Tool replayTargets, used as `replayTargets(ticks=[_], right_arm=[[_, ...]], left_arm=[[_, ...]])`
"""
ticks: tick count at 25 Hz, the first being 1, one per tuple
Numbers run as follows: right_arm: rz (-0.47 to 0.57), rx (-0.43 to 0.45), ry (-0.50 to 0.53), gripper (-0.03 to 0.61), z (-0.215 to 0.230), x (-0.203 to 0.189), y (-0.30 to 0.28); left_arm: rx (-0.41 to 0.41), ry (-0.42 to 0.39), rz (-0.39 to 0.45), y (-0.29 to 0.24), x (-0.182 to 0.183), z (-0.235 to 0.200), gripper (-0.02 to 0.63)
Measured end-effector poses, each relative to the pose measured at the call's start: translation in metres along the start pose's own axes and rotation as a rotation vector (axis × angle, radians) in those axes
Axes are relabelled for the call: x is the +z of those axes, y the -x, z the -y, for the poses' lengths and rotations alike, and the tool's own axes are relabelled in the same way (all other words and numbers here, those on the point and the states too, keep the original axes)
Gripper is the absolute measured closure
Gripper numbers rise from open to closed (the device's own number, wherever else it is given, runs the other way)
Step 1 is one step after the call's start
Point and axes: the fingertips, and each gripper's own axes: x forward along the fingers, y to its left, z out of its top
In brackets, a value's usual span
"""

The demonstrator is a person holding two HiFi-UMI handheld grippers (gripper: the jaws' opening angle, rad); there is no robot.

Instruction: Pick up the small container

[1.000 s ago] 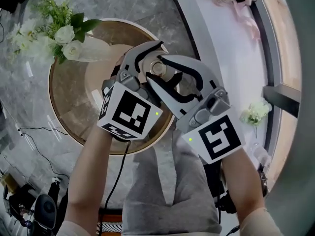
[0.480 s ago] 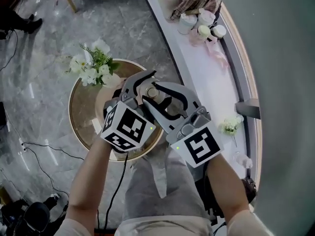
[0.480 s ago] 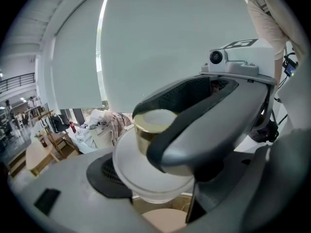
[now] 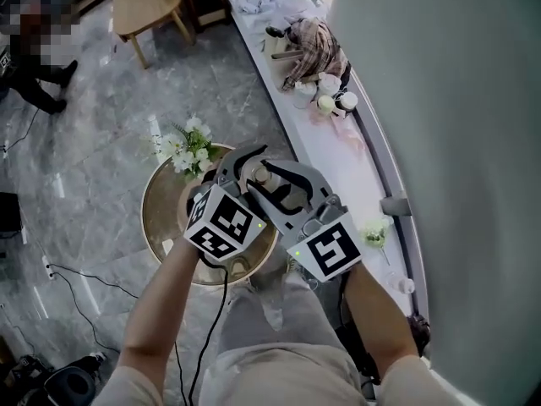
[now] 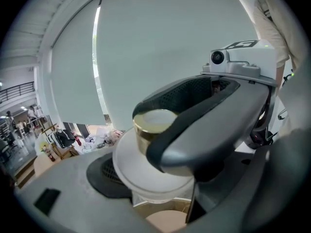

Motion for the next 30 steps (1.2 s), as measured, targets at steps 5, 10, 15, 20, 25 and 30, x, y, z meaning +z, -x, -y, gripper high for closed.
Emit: replayTargets(ticks=[5, 10, 15, 20, 25, 30], right_arm=[[-0.005, 0.001, 0.026, 0.448, -0.006, 0.048, 0.013], [0.059, 0.013, 0.072, 0.448, -0.02, 0.096, 0.035], [0.121, 0.019, 0.117, 0.448, -0.031, 0.143, 0.057], [0.14, 0.016, 0.092, 0.448, -0.039, 0.176, 0.081], [0.125, 0.013, 0.091, 0.448, -0.05, 0.2, 0.101], [0.109, 0.021, 0.113, 0.446, -0.067, 0.224, 0.117]], left_arm=[[0.019, 0.004, 0.017, 0.033, 0.039, 0.001, 0.275], [0.057, -0.024, 0.045, 0.066, 0.078, 0.01, 0.275], [0.089, -0.045, 0.085, 0.097, 0.119, 0.019, 0.275], [0.081, -0.051, 0.072, 0.119, 0.149, 0.036, 0.275], [0.078, -0.059, 0.069, 0.138, 0.171, 0.052, 0.275], [0.084, -0.072, 0.078, 0.162, 0.19, 0.068, 0.275]])
